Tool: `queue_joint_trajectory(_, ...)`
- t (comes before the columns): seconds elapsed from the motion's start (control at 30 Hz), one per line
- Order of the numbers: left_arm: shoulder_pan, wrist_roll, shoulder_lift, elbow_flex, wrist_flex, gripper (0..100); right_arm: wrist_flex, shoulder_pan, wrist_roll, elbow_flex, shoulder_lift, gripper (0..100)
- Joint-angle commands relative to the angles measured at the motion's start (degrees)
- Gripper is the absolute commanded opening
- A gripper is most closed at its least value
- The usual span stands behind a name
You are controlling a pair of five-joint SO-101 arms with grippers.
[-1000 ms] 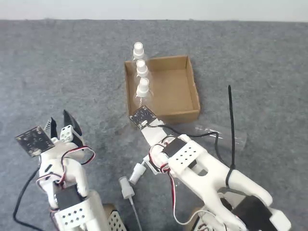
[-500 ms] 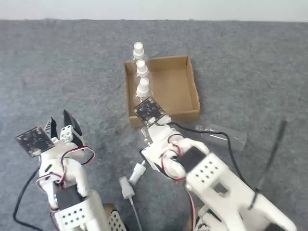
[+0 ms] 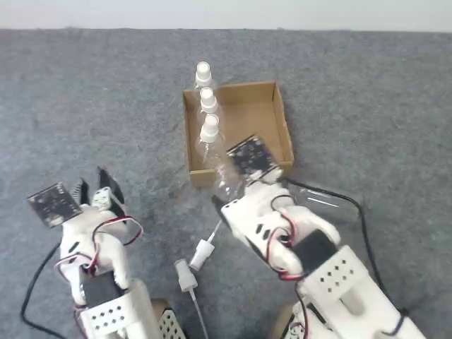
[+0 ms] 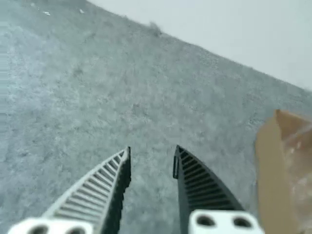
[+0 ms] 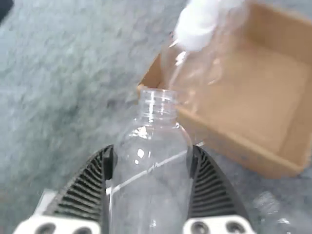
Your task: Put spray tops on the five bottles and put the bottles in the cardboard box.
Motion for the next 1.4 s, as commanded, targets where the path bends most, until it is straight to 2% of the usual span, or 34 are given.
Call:
queue_joint_trajectory(0.0, 2.8, -3.8, -0.8, -5.2, 7.4, 14, -0.6, 4.4, -0.7, -0.8, -7.2, 1.7)
queue_joint_trajectory(0.13, 7.8, -6.8, -0.8, -7.3, 14.1, 14, -0.6, 9.1, -0.7, -0.2, -13.8, 1.7)
queue_joint_trajectory(0.27, 13.8, -9.4, -0.6, -7.3, 16.1, 14, -2.2, 13.1, -0.7, 2.1, -19.8, 1.7)
queue_joint_trajectory(0.63, 26.0, -15.7, -0.5, -7.5, 24.9, 14, -8.3, 16.5, -0.3, 7.6, -24.5, 1.7)
queue_joint_trajectory(1.03, 31.1, -17.3, -0.4, -7.5, 28.3, 14, -8.3, 16.6, -0.3, 7.6, -24.5, 1.7)
queue_joint_trajectory(1.37, 31.3, -18.6, -0.4, -7.5, 28.3, 14, -8.3, 16.6, -0.2, 7.6, -24.5, 1.7)
